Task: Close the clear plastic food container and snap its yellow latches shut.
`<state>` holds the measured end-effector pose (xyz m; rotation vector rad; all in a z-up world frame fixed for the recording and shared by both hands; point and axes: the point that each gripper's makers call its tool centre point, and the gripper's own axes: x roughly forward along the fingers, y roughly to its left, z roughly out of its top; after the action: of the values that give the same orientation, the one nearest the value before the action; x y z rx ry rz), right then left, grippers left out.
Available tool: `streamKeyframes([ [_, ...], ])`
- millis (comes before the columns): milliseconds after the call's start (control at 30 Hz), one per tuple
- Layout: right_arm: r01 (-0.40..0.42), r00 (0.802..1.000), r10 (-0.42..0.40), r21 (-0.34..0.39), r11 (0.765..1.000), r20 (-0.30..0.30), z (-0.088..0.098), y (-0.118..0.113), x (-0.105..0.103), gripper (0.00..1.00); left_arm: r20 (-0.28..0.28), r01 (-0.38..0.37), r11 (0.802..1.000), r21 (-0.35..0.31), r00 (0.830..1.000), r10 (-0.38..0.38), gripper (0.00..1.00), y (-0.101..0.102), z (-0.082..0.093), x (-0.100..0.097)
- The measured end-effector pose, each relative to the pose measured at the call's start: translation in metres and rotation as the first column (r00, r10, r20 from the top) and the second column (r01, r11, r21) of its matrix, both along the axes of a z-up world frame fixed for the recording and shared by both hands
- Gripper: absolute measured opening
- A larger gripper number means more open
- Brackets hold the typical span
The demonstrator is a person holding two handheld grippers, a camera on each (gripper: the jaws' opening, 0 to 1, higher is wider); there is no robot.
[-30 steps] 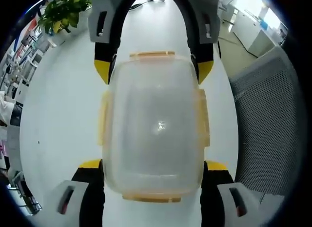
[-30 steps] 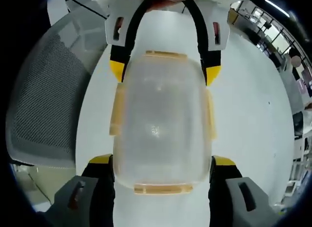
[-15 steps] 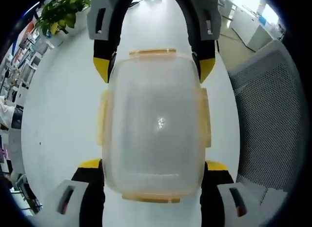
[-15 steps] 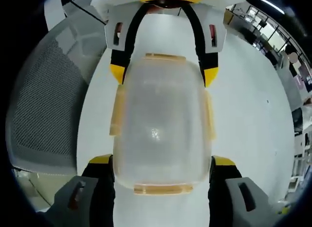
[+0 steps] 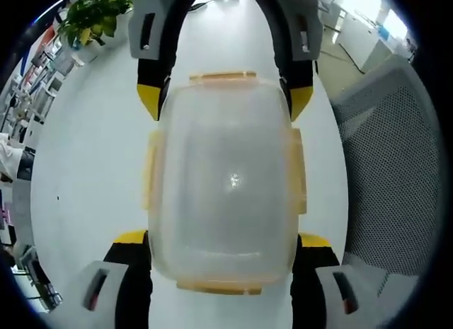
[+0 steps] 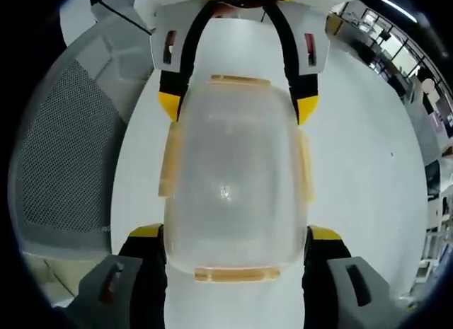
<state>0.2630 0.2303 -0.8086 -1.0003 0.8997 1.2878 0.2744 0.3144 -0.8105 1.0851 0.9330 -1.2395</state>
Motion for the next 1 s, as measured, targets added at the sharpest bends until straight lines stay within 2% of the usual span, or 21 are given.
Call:
streamKeyframes([
  [1000,0.032,0.999,-0.032,-0.014,0.999,0.005,-0.001,0.055,0.004,0.76,-0.003,0.021,1.0,-0.013,1.0,-0.021,0.78,0.056,-0.001,0.006],
])
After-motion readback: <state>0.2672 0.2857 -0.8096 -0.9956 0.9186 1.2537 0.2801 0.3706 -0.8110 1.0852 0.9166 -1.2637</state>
